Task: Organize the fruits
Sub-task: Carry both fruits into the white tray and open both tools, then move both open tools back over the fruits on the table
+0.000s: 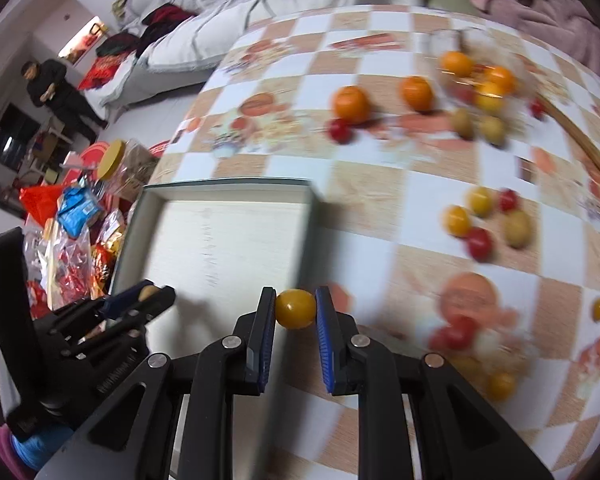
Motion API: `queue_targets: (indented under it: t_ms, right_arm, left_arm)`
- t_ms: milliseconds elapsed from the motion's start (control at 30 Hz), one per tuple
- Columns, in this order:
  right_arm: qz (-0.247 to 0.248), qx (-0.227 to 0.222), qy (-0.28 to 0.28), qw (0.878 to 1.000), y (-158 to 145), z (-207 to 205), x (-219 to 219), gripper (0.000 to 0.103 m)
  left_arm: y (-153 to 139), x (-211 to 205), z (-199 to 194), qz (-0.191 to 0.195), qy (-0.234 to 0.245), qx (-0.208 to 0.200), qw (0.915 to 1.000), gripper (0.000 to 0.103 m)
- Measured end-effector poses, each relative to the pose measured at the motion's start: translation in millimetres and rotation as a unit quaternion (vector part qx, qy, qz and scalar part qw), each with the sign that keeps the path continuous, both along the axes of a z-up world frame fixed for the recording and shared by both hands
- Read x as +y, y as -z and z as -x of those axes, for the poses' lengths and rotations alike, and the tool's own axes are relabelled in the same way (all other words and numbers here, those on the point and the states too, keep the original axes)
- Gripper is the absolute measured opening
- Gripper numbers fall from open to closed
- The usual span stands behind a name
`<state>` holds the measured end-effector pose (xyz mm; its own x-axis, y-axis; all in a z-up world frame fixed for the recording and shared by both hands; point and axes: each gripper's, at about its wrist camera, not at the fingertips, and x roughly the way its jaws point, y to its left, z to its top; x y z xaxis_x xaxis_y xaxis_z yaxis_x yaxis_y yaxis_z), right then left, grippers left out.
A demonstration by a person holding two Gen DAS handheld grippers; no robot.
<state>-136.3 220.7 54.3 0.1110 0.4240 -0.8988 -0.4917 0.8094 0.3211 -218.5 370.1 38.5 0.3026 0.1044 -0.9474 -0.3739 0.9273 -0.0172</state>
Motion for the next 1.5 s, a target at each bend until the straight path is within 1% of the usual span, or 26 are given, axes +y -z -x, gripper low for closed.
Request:
queue_targets:
  t_ms: [100, 200, 500, 533, 567, 600, 633, 667, 700, 767, 800, 833, 867, 933, 1033, 1100, 1233, 1367, 1500]
  right_arm:
    - [0.01, 0.002, -0.014, 1.0, 8, 1, 26, 0.022]
    - [0.023, 0.007, -0.017, 1.0, 19, -3, 42, 0.022]
    - [0.059, 0.006, -0.035, 0.998, 38, -9, 64, 0.023]
    - [0.061, 0.003, -0.036, 0.997, 38, -9, 66, 0.023]
    - [0.064, -0.002, -0.039, 0.997, 38, -8, 67, 0.023]
    - [0.065, -0.004, -0.042, 0.997, 37, -8, 69, 0.024]
    - [0.064, -0.003, -0.043, 0.997, 37, -8, 69, 0.026]
    - [0.06, -0.001, -0.044, 0.997, 37, -8, 69, 0.031]
    - [0.057, 0.002, -0.044, 0.997, 36, -9, 70, 0.033]
    - [0.052, 0.002, -0.038, 0.998, 33, -11, 69, 0.047]
    - [0.044, 0.002, -0.035, 0.998, 30, -12, 68, 0.051]
    - [0.033, 0.001, -0.031, 0.999, 26, -12, 67, 0.062]
    - [0.017, -0.001, -0.026, 1.0, 18, -12, 63, 0.072]
    - [0.003, -0.015, -0.017, 1.0, 5, -12, 58, 0.084]
    - [-0.006, -0.027, -0.005, 1.0, -10, -13, 46, 0.084]
    - [-0.005, -0.031, 0.014, 0.999, -17, -14, 31, 0.084]
    - [0.005, -0.037, 0.052, 0.998, -22, -15, -4, 0.084]
    - [0.026, -0.036, 0.101, 0.994, -20, -20, -57, 0.084]
    - [0.057, -0.028, 0.152, 0.986, -9, -24, -116, 0.084]
  left_arm:
    - [10, 14, 0, 0.002, -0.007, 0.005, 1.0, 0.027]
    - [17, 22, -1, 0.002, -0.009, 0.008, 0.9999, 0.027]
    - [17, 21, -1, -0.02, 0.014, 0.004, 0.9997, 0.027]
    - [18, 21, -1, -0.02, 0.015, 0.006, 0.9997, 0.031]
    - [18, 22, -2, -0.023, 0.015, 0.008, 0.9996, 0.05]
    - [17, 22, -1, -0.025, 0.015, 0.008, 0.9995, 0.063]
    - [15, 22, 1, -0.032, 0.013, -0.001, 0.9994, 0.075]
    - [12, 21, 2, -0.038, 0.016, -0.01, 0.9991, 0.074]
    - [12, 21, 2, -0.04, 0.022, -0.01, 0.9989, 0.074]
    - [13, 21, 2, -0.043, 0.025, -0.001, 0.9988, 0.075]
    - [14, 21, 2, -0.042, 0.026, 0.004, 0.9988, 0.075]
    - [14, 21, 2, -0.04, 0.026, 0.005, 0.9988, 0.075]
    - [13, 21, 2, -0.039, 0.026, 0.005, 0.9989, 0.075]
    - [10, 19, 3, -0.037, 0.027, 0.005, 0.9989, 0.075]
    - [3, 12, 0, -0.04, 0.037, 0.001, 0.9985, 0.075]
    - [-3, 2, -3, -0.042, 0.048, -0.005, 0.9979, 0.075]
    - [-14, -21, -15, -0.04, 0.073, -0.017, 0.9964, 0.075]
    - [-23, -48, -30, -0.034, 0.098, -0.026, 0.9942, 0.075]
    - [-28, -79, -50, -0.021, 0.122, -0.035, 0.9917, 0.074]
